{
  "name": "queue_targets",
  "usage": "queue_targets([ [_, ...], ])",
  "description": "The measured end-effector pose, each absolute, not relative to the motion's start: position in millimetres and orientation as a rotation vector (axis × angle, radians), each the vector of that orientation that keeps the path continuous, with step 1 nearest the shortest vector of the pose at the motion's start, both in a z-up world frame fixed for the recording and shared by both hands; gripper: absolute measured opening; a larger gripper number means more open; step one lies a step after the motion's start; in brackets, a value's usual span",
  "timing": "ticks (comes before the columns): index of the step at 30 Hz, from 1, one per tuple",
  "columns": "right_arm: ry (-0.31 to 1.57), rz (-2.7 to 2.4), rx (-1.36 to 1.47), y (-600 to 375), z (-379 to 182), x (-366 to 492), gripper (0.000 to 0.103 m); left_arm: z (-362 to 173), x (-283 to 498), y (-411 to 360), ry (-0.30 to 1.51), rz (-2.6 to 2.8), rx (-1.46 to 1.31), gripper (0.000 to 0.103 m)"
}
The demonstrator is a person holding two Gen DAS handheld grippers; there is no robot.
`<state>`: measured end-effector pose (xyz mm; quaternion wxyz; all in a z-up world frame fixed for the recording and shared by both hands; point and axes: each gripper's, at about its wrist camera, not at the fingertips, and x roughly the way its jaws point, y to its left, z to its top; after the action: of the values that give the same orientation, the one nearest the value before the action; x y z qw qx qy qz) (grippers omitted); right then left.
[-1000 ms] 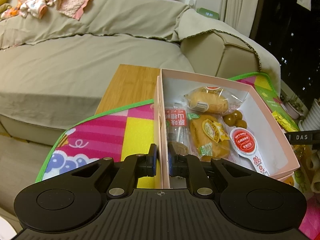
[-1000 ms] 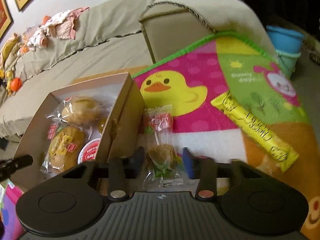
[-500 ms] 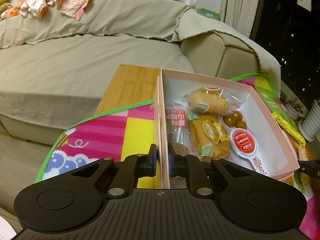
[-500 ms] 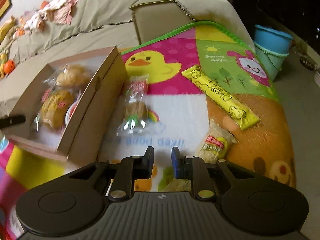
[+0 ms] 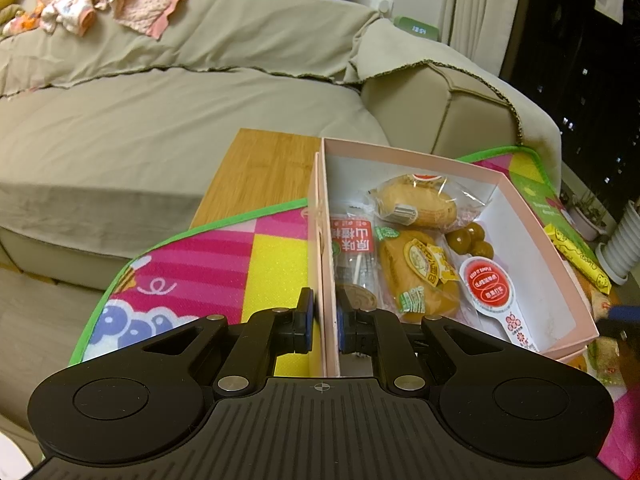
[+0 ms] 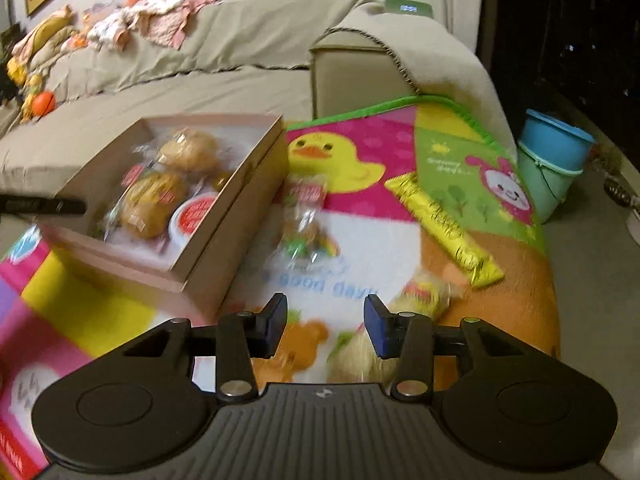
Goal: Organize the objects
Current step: 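Grasp the hawthorn stick packet with the right tool and drop it in the box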
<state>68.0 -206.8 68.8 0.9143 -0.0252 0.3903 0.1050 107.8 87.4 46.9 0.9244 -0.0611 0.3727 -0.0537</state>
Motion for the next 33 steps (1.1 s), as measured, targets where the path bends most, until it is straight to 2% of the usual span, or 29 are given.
queue_targets([
  [9,0.841,0.307,0.083,-193.7,50.6,139.2,0.042,47.2,107.8,86.9,0.767,-0.110,-0.124,0.013],
  [14,0.865,0.286,0.093,-191.6,37.1,155.0,0.035,46.8,107.8,86.2,0.769,-0.111,-0.121,0.013],
  [21,0.873,0.196,0.063,-201.5,39.9,124.5,0.034,47.1,107.4,85.6,0.769,-0.111,-0.127,0.013],
  [33,0.953,0.234,-0.025,-193.0,48.7,21.8,0.035,49.5,108.0,84.2,0.767,-0.114,-0.132,0.013],
])
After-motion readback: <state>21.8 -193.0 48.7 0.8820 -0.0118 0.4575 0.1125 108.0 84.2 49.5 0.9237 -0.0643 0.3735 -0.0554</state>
